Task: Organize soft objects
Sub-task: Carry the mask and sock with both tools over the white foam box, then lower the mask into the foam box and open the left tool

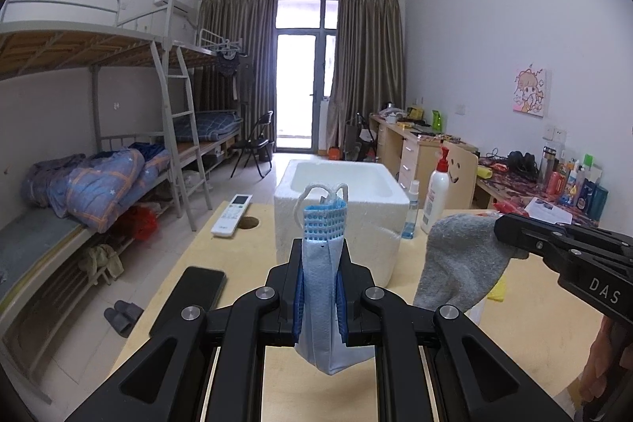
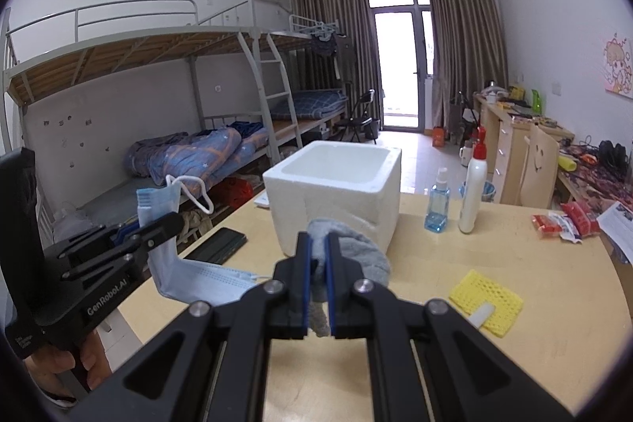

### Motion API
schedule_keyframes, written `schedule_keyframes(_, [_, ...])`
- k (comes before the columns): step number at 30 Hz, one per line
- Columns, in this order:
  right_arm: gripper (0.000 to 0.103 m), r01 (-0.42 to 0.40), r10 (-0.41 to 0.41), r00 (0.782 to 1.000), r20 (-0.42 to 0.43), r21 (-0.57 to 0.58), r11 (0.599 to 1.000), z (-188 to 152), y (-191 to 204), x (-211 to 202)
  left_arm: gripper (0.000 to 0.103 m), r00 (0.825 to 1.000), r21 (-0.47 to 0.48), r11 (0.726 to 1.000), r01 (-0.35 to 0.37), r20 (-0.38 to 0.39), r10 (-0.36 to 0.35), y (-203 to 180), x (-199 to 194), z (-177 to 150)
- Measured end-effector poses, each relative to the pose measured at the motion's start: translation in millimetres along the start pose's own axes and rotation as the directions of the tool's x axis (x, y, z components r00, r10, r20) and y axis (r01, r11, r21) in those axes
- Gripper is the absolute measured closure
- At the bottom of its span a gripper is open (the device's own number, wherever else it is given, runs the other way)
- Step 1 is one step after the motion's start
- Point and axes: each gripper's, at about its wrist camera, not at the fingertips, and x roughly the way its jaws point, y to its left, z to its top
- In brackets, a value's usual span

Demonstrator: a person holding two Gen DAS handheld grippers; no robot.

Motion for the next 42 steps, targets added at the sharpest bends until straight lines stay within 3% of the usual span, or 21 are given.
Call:
schedule_keyframes(24, [0.094, 0.014, -0.013, 0.999, 0.041, -0.006, 1.000, 63, -13, 31, 0.089, 0.998, 0.026, 0.998, 0.057, 0.019, -0.057, 0, 65, 76])
schedule_keyframes(42, [0.094, 0.026, -0.024, 0.997, 0.067, -0.027, 0.999, 92, -24, 54, 0.089, 0.999, 0.002, 1.000, 0.029, 0.016, -0.029, -1, 122, 111])
